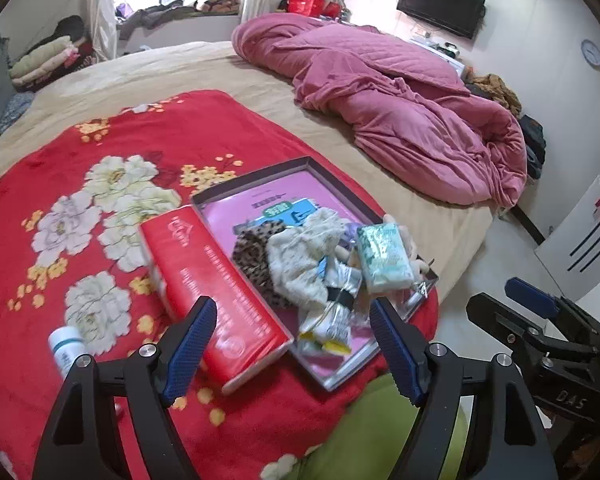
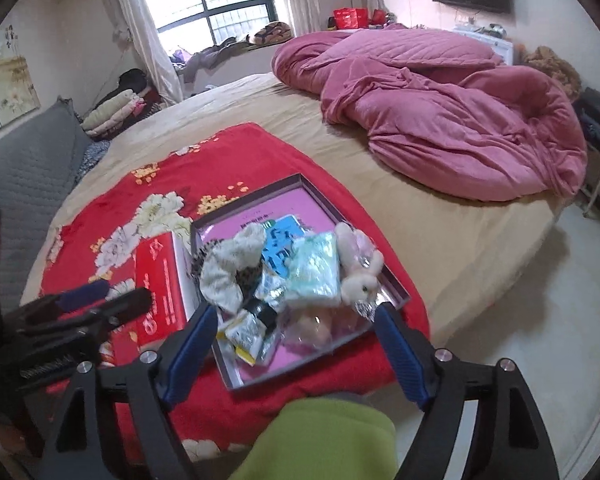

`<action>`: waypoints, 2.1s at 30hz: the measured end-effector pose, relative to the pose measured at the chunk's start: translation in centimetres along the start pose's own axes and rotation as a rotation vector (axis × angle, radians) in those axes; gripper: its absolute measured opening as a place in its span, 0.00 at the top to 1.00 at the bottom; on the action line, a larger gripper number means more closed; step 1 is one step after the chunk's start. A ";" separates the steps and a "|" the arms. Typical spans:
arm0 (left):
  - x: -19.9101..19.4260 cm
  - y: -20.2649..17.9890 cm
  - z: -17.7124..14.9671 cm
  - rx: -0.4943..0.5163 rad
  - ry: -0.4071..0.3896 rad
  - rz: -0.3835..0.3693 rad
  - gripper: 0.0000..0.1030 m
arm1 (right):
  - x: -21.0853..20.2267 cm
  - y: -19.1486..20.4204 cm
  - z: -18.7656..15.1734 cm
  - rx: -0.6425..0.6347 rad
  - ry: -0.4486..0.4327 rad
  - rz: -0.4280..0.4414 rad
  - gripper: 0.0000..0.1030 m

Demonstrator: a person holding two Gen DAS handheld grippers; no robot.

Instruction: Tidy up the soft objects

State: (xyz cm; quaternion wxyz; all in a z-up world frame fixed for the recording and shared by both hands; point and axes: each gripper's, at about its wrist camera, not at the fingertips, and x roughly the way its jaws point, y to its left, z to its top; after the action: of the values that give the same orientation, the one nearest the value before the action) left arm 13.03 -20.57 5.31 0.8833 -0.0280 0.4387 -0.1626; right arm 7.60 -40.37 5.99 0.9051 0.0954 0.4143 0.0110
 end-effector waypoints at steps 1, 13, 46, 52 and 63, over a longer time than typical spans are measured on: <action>-0.5 0.2 -0.4 -0.006 -0.001 0.003 0.22 | -0.2 0.1 -0.4 0.008 0.000 -0.009 0.20; -3.1 2.2 -5.3 -0.034 0.027 0.050 0.22 | -2.0 2.9 -4.3 -0.021 0.014 -0.051 0.20; -5.5 0.4 -9.2 0.000 -0.012 0.061 0.22 | -4.4 3.8 -9.2 0.033 0.003 -0.123 0.20; -5.1 0.7 -9.4 -0.007 0.005 0.070 0.22 | -3.7 3.6 -9.9 0.042 0.031 -0.129 0.20; -4.8 0.7 -9.6 -0.005 0.009 0.077 0.22 | -3.4 3.8 -10.4 0.035 0.042 -0.126 0.20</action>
State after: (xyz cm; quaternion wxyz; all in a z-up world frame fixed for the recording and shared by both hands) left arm 2.98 -17.48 2.98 0.8869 -0.0127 0.4438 -0.1276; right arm -2.23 -35.27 2.59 0.8932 0.0848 0.4386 -0.0512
